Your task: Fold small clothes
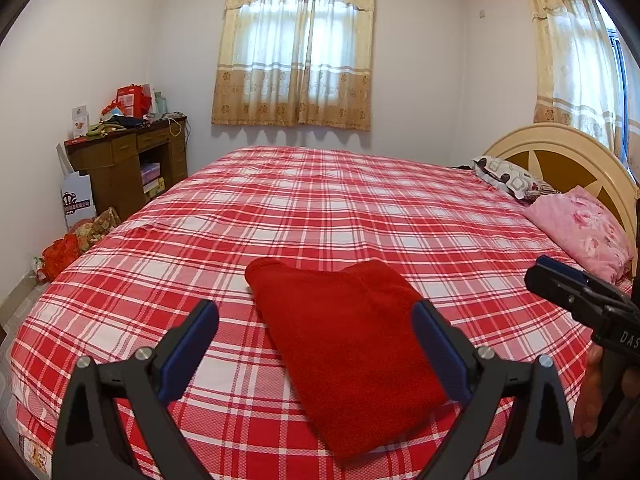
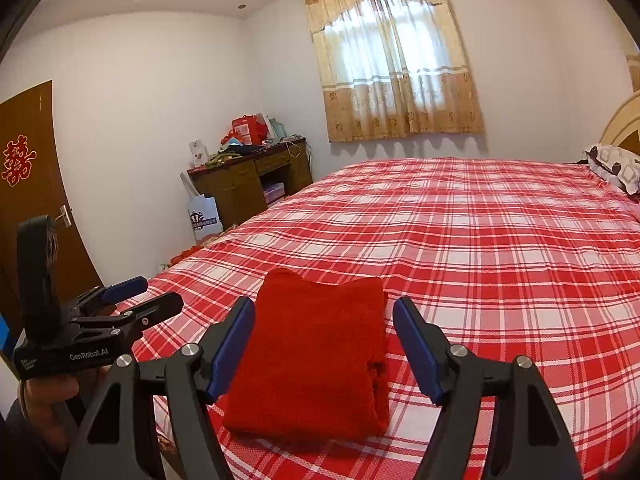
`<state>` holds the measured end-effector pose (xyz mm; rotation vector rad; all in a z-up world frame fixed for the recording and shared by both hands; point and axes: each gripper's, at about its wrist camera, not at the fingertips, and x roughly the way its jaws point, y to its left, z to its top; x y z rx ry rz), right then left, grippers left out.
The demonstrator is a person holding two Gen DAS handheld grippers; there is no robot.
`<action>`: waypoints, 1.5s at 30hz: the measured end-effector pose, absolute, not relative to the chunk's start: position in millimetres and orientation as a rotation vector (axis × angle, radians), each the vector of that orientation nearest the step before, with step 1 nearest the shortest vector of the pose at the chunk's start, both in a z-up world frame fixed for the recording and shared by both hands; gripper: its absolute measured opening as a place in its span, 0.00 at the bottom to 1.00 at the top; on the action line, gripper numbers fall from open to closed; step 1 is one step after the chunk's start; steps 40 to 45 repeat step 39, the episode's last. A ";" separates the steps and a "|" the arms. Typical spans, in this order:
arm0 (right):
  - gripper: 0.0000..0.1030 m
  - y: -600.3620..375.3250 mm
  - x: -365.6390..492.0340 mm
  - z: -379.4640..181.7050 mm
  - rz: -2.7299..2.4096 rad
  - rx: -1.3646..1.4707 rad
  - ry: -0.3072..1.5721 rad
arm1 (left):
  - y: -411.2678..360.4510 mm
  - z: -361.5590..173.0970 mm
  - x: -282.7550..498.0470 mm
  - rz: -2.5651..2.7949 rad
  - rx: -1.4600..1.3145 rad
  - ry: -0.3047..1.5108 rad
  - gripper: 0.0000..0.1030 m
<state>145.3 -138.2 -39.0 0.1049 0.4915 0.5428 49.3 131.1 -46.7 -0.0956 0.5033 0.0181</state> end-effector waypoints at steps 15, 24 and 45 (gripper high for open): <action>0.70 -140.3 145.6 -40.4 0.541 0.114 0.481 | 134.4 -46.0 48.4 0.009 -0.108 0.492 1.00; 0.70 -140.7 143.3 -39.3 0.548 0.126 0.481 | 134.9 -45.6 52.6 0.032 -0.092 0.506 1.00; 0.70 -137.6 144.1 -44.3 0.553 0.120 0.501 | 144.0 -50.6 55.4 0.090 -0.093 0.514 1.00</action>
